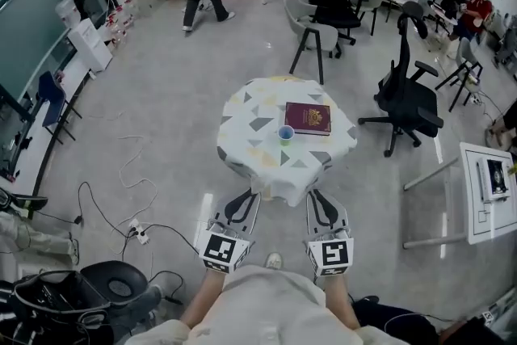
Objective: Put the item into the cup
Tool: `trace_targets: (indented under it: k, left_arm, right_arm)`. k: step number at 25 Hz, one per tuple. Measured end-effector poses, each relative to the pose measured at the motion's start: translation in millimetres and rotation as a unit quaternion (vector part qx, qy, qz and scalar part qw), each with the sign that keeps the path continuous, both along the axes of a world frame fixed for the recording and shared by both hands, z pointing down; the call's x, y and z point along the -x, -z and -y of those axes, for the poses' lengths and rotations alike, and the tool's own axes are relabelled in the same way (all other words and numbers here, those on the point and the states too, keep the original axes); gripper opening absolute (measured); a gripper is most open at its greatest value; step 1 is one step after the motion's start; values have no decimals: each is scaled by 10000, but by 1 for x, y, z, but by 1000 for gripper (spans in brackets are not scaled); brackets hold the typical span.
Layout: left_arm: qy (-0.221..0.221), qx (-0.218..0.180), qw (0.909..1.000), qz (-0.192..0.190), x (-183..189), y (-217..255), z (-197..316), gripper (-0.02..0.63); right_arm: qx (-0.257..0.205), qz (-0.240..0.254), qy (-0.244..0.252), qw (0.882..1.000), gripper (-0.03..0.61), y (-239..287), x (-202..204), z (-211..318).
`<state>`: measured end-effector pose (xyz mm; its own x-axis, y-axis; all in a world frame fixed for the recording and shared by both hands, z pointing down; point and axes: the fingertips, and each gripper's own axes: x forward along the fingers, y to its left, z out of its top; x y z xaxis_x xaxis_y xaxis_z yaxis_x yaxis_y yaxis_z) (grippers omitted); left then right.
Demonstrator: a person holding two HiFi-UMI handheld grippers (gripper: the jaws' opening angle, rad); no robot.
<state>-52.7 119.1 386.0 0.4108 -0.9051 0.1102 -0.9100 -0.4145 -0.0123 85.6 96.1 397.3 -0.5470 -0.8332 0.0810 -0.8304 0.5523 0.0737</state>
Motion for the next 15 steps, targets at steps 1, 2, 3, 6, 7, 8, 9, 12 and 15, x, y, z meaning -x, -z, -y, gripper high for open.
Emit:
trace_targets:
  k: [1, 2, 3, 6, 7, 8, 9, 12, 15]
  left_arm:
    - [-4, 5, 10000, 7, -1, 0, 2, 49]
    - [-4, 1, 10000, 9, -2, 0, 5, 49]
    - [-2, -3, 10000, 10, -3, 0, 7, 49]
    - [0, -14, 10000, 23, -5, 1, 15, 49]
    - [0, -23, 10000, 24, -5, 1, 18, 49]
    - [2, -27, 10000, 23, -5, 1, 21, 49]
    - [7, -27, 10000, 19, -4, 0, 23, 49]
    - [18, -14, 10000, 9, -1, -3, 32, 49]
    - [19, -14, 10000, -1, 4, -3, 40, 49]
  right_arm:
    - [35, 22, -13, 10000, 43, -2, -2, 3]
    - [53, 35, -16, 10000, 42, -3, -3, 5]
    - [49, 40, -7, 10000, 41, -3, -4, 7]
    - [-6, 34, 36, 10000, 40, 0, -3, 15]
    - [13, 43, 37, 10000, 40, -2, -3, 17]
    - [33, 50, 37, 10000, 38, -3, -3, 20]
    - [35, 48, 41, 10000, 38, -4, -3, 22]
    - [0, 23, 49, 10000, 37, -3, 0, 31]
    - [63, 16, 37, 10000, 36, -7, 3, 39]
